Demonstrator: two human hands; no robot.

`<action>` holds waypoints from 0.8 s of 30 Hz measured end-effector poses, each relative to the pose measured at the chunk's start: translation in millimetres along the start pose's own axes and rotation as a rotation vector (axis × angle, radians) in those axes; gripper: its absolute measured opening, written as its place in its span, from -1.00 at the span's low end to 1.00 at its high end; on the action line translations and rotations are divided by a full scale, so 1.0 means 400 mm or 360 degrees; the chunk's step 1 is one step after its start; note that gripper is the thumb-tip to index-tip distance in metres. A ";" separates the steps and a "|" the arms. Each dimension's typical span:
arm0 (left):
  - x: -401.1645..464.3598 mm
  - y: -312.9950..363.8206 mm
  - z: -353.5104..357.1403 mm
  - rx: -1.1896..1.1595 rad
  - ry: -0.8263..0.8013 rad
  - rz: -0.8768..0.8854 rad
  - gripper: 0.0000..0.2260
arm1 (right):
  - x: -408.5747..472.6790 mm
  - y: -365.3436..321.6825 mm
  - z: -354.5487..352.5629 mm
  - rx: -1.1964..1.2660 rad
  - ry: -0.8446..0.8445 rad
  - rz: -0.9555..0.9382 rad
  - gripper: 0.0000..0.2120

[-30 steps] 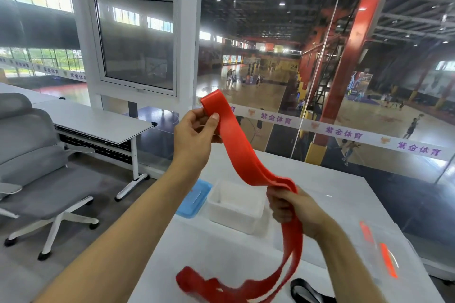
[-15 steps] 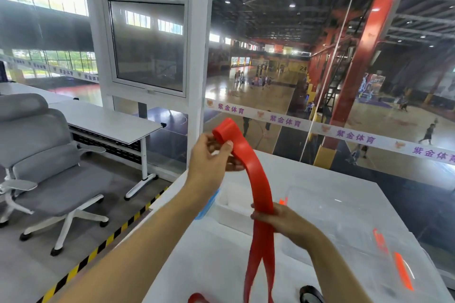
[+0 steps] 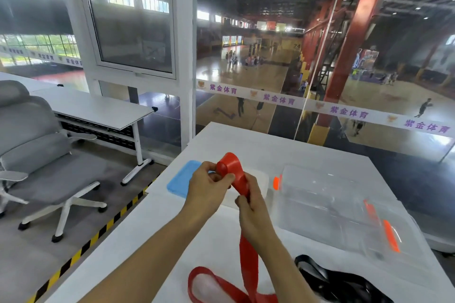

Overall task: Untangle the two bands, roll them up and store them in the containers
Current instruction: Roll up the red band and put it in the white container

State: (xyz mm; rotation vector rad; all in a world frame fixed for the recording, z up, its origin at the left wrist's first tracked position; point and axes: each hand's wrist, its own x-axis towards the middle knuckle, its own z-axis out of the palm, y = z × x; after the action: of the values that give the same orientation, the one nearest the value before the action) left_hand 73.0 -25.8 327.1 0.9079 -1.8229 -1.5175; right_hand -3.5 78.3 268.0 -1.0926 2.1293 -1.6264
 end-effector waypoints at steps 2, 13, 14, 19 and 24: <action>-0.003 -0.014 -0.017 -0.0052 -0.0142 -0.0057 -0.63 | -0.009 0.009 -0.018 -0.0043 -0.0004 -0.0013 -0.54; -0.034 -0.047 -0.110 0.1285 -0.1058 0.0476 -0.44 | -0.020 0.029 -0.084 -0.0708 -0.0341 -0.0134 -0.81; -0.039 -0.054 -0.103 0.1399 -0.0984 0.0555 -0.46 | -0.022 0.027 -0.086 -0.0709 -0.0359 -0.0115 -0.83; -0.053 -0.071 -0.085 0.1602 -0.0734 0.0717 -0.78 | -0.026 0.021 -0.118 -0.0664 -0.0419 0.0016 -0.88; -0.071 -0.083 -0.072 0.1383 -0.0608 0.0711 -0.79 | -0.049 -0.010 -0.132 -0.0534 -0.0465 0.0024 -0.62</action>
State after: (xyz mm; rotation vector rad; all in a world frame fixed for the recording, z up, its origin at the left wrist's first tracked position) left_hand 116.9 -23.3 299.0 0.4935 -2.8096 -0.6128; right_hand -20.0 129.5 285.4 -1.3121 2.2463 -1.0450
